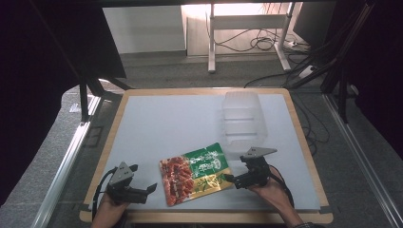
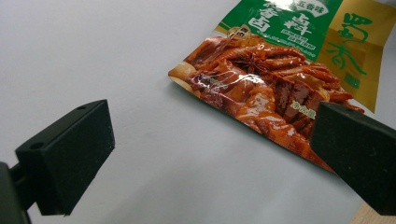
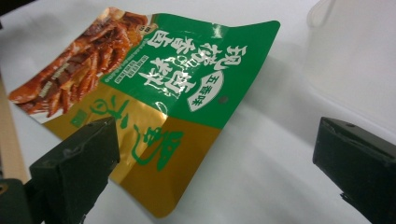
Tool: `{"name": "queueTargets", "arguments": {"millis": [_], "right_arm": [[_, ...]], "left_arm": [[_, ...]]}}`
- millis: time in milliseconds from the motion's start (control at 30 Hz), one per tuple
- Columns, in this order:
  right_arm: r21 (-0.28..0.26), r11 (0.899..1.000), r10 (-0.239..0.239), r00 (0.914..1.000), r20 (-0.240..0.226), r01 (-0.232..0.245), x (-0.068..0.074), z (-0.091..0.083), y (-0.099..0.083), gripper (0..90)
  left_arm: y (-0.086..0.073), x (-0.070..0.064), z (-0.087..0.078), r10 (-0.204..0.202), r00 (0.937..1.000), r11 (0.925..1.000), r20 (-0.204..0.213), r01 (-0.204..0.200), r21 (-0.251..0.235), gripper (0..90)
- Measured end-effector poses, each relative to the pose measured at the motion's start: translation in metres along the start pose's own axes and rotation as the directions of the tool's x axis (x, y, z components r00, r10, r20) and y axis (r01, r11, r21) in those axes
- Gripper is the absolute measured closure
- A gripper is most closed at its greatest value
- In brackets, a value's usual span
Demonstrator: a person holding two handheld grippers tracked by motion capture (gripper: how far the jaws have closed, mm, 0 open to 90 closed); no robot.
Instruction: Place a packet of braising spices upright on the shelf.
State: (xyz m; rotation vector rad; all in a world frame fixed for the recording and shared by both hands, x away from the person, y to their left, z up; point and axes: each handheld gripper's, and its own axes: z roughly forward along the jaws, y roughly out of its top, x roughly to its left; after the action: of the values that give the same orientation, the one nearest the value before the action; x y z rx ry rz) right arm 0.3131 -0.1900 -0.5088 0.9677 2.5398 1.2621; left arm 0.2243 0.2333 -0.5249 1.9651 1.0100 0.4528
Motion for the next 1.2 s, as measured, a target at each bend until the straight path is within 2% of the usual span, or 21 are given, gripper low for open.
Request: {"name": "queueTargets", "arguments": {"millis": [100, 167, 300, 467, 500, 533, 633, 733, 833, 933, 967, 1000, 1067, 1100, 1200], "right_arm": [[0.015, 1.0, 0.0, 1.0, 0.005, 0.0, 0.0, 0.006, 0.001, 0.9], [0.023, 1.0, 0.013, 0.9999, -0.009, -0.012, 0.0, 0.009, 0.002, 1.3], [0.042, 0.999, -0.002, 1.0, -0.003, 0.002, 0.002, 0.014, 0.005, 4.5], [0.111, 0.994, -0.001, 0.9999, -0.014, 0.002, 0.003, 0.025, 0.009, 8.8], [0.111, 0.994, -0.001, 0.9999, -0.014, 0.002, 0.003, 0.025, 0.009, 8.8], [0.125, 0.992, -0.004, 0.9998, -0.019, 0.007, 0.004, 0.029, 0.01, 12.7], [0.135, 0.991, -0.014, 0.9998, -0.017, 0.016, 0.005, 0.033, 0.011, 16.1], [0.139, 0.99, -0.034, 0.9993, -0.014, 0.036, 0.009, 0.038, 0.015, 25.5], [0.133, 0.99, -0.047, 0.9988, -0.015, 0.048, 0.011, 0.04, 0.017, 29.5], [0.119, 0.99, -0.068, 0.9973, -0.028, 0.071, 0.014, 0.044, 0.022, 38.6], [0.119, 0.99, -0.068, 0.9973, -0.028, 0.071, 0.014, 0.044, 0.022, 38.6], [0.111, 0.99, -0.087, 0.9958, -0.028, 0.089, 0.016, 0.045, 0.025, 44.4], [0.102, 0.989, -0.104, 0.9943, -0.025, 0.106, 0.018, 0.046, 0.028, 50.0], [0.102, 0.989, -0.104, 0.9943, -0.025, 0.106, 0.018, 0.046, 0.028, 50.0], [0.119, 0.984, -0.131, 0.9914, 0.002, 0.13, 0.022, 0.053, 0.033, 59.6]], "left_arm": [[0.0, 0.0, 0.0, 0.0, 1.0, 1.0, -0.001, 0.0, 0.0, 0.0], [0.0, 0.0, 0.0, 0.004, 1.0, 1.0, 0.0, -0.004, 0.003, 0.1], [0.0, 0.0, 0.0, 0.004, 1.0, 1.0, 0.0, -0.004, 0.002, 0.1], [0.0, 0.0, 0.0, 0.002, 1.0, 1.0, -0.006, -0.002, 0.002, 0.0], [0.0, 0.0, 0.0, 0.002, 1.0, 1.0, -0.006, -0.002, 0.002, 0.0], [0.0, 0.0, 0.0, -0.004, 0.9999, 1.0, -0.014, 0.004, 0.003, 0.0], [0.0, 0.0, 0.0, -0.006, 0.9998, 1.0, -0.019, 0.006, 0.003, 0.0], [0.0, 0.0, 0.0, -0.003, 0.9998, 1.0, -0.021, 0.003, 0.007, 0.0], [0.0, 0.0, 0.0, -0.003, 0.9998, 1.0, -0.022, 0.003, 0.006, 0.0], [0.0, 0.0, 0.0, -0.004, 0.9997, 1.0, -0.023, 0.004, 0.006, 0.0], [0.0, 0.0, 0.0, -0.004, 0.9997, 1.0, -0.023, 0.004, 0.006, 0.0], [0.0, 0.0, 0.0, -0.005, 0.9997, 1.0, -0.026, 0.005, 0.007, 0.0], [0.0, 0.0, 0.0, -0.003, 0.9996, 1.0, -0.027, 0.004, 0.008, 0.0], [0.0, 0.0, 0.0, -0.003, 0.9996, 1.0, -0.027, 0.004, 0.008, 0.0], [0.0, -0.001, 0.0, 0.0, 0.9995, 1.0, -0.032, 0.0, 0.01, 0.0]]}}
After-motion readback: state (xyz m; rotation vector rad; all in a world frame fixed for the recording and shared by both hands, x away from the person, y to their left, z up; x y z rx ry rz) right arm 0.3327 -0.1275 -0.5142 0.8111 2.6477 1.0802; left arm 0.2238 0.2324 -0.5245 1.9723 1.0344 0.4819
